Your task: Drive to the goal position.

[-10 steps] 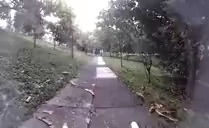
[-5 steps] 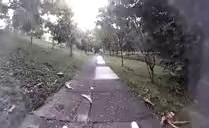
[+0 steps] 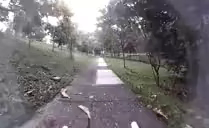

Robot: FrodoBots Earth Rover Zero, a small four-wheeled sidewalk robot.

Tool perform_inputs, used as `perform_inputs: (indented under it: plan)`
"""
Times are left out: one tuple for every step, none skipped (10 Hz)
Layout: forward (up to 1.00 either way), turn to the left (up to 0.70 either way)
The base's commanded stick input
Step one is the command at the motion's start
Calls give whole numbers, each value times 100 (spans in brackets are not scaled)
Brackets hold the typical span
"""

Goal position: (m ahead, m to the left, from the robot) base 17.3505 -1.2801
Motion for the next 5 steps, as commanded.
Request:
perform_inputs:
  plan:
    - [70, -8]
    - [70, -6]
    - [70, 0]
    - [70, -2]
    - [70, -5]
